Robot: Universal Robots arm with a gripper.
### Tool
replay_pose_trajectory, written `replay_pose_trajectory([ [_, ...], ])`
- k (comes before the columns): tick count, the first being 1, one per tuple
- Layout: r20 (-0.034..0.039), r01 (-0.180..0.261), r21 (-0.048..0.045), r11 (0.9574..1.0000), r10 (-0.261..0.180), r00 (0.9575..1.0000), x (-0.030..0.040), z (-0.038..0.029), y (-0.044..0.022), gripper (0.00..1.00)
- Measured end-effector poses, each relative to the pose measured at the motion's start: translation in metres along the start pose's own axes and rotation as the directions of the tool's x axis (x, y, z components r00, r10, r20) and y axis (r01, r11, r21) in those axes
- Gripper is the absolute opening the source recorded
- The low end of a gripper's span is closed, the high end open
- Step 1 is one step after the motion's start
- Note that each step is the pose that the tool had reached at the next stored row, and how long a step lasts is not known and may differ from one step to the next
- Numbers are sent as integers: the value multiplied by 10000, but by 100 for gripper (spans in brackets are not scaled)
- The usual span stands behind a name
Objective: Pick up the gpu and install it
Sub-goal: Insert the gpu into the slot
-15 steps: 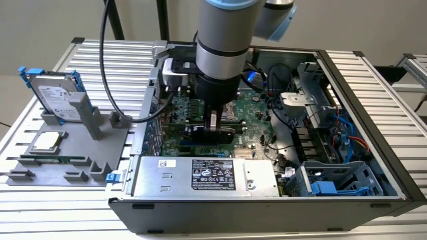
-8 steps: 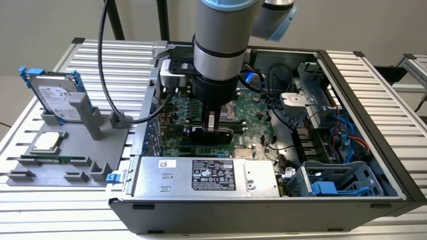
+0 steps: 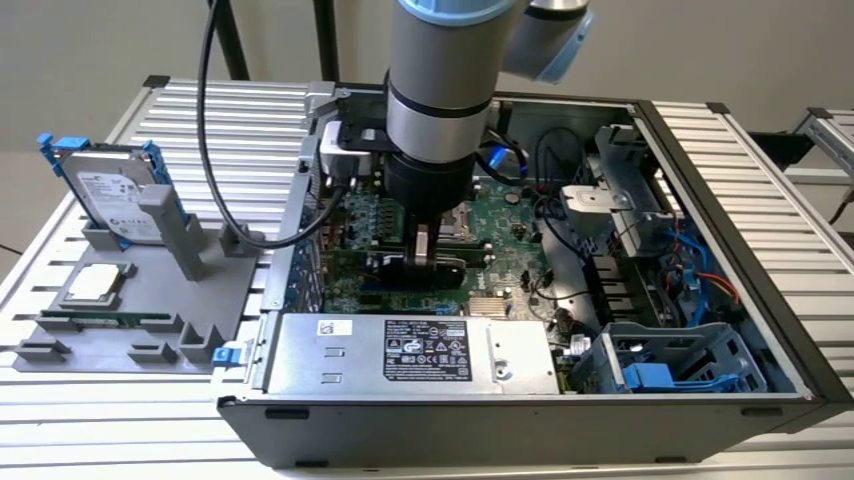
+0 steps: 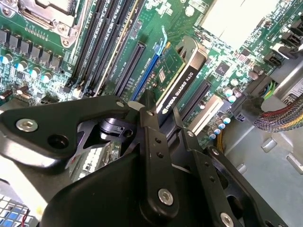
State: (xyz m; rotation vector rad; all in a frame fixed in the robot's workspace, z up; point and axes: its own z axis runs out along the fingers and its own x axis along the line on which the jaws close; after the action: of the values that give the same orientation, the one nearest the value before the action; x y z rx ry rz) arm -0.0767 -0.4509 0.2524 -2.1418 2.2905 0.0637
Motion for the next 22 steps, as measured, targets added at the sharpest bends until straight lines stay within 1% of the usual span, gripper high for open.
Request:
replay_pose_trajectory([
  [9, 6, 0, 1, 10000, 0, 10000, 0, 6, 10, 0],
  [10, 23, -3, 4, 10000, 3, 10000, -1, 12, 17, 0],
  [14, 6, 2, 1, 10000, -2, 10000, -3, 5, 22, 0],
  [22, 5, 1, 0, 10000, -1, 10000, -4, 5, 23, 0],
])
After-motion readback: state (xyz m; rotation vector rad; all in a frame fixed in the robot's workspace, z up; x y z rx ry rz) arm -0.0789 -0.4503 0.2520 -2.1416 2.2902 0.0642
